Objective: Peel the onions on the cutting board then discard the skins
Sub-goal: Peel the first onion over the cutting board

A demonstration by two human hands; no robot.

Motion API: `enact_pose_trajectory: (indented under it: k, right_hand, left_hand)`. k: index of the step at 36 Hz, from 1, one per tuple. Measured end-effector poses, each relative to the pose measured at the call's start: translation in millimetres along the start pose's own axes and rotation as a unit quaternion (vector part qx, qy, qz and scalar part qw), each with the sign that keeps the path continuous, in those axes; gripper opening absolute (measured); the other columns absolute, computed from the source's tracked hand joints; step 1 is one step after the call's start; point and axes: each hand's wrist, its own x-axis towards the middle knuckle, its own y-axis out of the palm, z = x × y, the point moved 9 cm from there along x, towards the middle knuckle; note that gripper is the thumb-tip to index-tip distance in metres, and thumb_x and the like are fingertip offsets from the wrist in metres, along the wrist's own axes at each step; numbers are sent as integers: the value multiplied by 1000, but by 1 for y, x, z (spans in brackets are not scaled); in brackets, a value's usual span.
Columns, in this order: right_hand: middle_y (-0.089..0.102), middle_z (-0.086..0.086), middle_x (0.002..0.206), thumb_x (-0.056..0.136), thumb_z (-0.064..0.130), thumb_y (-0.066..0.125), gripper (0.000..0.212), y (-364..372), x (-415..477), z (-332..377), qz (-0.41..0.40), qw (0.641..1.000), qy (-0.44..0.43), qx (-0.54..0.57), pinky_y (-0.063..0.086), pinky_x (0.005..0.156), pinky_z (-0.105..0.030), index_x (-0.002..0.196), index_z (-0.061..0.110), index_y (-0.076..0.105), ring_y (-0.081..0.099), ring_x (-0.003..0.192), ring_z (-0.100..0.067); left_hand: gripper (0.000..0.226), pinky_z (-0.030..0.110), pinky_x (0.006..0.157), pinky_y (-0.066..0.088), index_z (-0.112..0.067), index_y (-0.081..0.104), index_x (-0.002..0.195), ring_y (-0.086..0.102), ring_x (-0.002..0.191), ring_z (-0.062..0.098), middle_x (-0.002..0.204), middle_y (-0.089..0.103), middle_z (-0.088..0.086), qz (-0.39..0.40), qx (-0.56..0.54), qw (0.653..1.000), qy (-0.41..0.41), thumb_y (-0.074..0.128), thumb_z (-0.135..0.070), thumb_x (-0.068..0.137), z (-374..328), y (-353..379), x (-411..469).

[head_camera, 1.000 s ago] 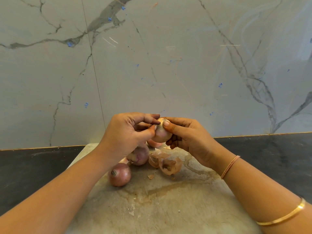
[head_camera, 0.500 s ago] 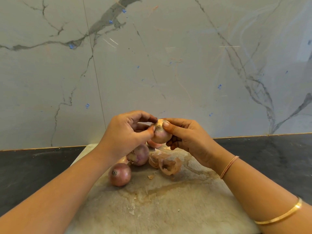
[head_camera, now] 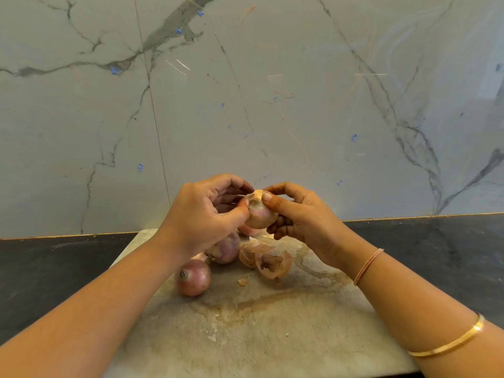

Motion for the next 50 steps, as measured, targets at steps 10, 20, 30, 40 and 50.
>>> enact_pose_trajectory:
  k: [10,20,30,40,50]
  right_hand:
    - [64,-11,86,94,28,58,19,4,0,0,9,1000,-4,3,51,63,-27,109,16,58,59,66,-17]
    - [67,-7,108,93,21,60,25,12,0,0,45,998,-12,-35,54,71,-22,116,24,50,65,87,-17]
    - [64,-11,114,92,9,60,27,4,-1,7,19,999,-27,32,58,80,-30,111,28,52,67,96,-22]
    - [62,-16,117,89,9,64,40,-2,1,2,-6,996,-2,88,59,82,-35,127,9,51,69,96,-29]
    - [63,-15,113,86,8,68,30,2,0,4,4,999,-11,38,60,79,-34,110,19,53,68,98,-29]
  left_hand:
    - [18,20,71,57,-13,73,93,68,82,0,88,73,-5,-4,109,993,50,63,-21,79,-5,-2,2]
    - [16,19,71,56,-25,66,84,67,77,3,82,71,-12,-71,91,993,-31,67,-9,84,11,-14,3]
    - [25,33,72,57,-34,60,87,69,71,10,81,72,-8,-81,83,987,-111,65,-10,85,30,-17,1]
    - [8,17,58,50,-21,63,84,63,69,5,76,65,-10,-17,54,996,-70,69,-16,84,10,-3,1]
    - [20,20,68,56,-24,66,100,67,77,1,83,69,-15,-11,55,993,-102,70,-20,81,15,-1,0]
